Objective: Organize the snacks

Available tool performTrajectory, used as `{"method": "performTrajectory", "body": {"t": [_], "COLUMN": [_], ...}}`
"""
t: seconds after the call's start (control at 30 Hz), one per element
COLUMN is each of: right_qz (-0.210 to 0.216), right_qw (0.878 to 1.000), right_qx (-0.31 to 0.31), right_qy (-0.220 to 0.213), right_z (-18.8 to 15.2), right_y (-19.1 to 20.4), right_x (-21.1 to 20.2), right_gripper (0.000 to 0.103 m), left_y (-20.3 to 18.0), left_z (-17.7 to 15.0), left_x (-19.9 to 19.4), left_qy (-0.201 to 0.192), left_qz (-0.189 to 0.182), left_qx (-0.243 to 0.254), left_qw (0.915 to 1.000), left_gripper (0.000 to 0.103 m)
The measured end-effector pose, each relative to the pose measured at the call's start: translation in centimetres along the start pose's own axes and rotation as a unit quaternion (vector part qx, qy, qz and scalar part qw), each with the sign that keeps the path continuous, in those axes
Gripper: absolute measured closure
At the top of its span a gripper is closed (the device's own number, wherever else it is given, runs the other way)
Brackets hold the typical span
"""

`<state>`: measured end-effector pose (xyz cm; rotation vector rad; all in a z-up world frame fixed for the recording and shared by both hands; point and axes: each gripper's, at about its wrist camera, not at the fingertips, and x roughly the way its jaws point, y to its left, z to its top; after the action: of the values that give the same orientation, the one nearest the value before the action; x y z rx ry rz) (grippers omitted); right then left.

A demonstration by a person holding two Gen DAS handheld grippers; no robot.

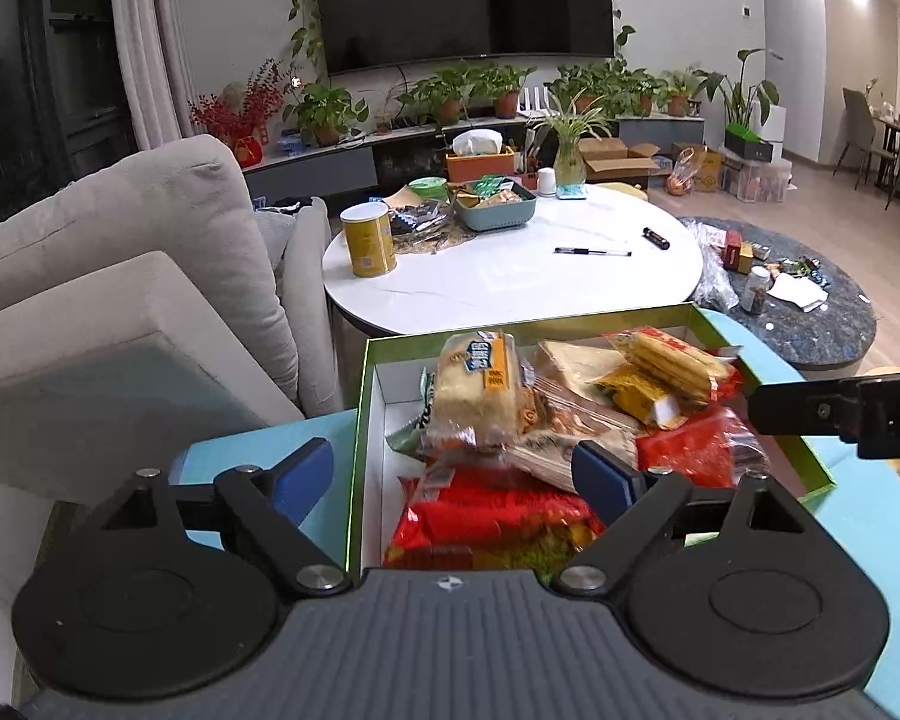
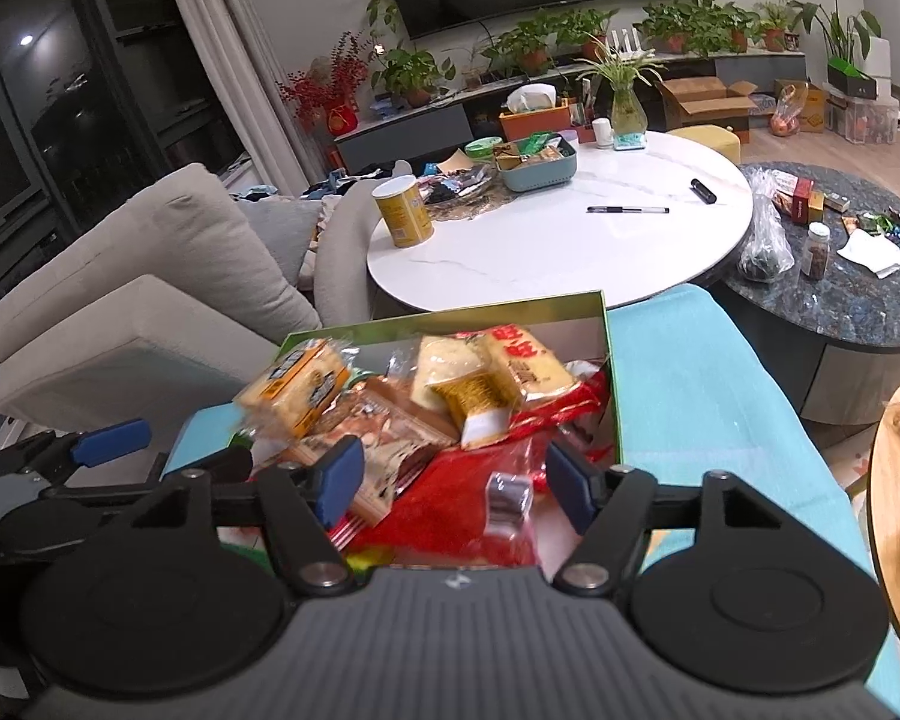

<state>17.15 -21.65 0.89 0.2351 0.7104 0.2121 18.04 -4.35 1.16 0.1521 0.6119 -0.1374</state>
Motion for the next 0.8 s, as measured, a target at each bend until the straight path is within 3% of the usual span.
{"method": "performTrajectory", "body": {"t": [0.33, 0.57, 0.8], "right_qz": [0.002, -0.005, -0.004], "right_qw": [0.999, 0.999, 0.999], "right_qx": [-0.009, -0.018, -0.008], "right_qy": [-0.032, -0.029, -0.034], "right_z": [-2.1, -4.0, -5.1], "right_y": [1.6, 2.0, 1.9], "right_x": [-4.6, -6.1, -7.4], "right_gripper": [0.001, 0.001, 0.001], "left_y": [-0.2, -0.4, -1.0], "left_z": [-2.1, -3.5, -4.9], "left_x": [-5.2, -8.2, -10.3], "left_qy": [-0.027, -0.037, -0.039], "left_qz": [0.002, 0.015, 0.015], "left_qx": [-0.013, -0.021, -0.021], "left_qw": [0.9995, 0.9990, 0.9989], "left_gripper": [0.012, 0.001, 0.001]}}
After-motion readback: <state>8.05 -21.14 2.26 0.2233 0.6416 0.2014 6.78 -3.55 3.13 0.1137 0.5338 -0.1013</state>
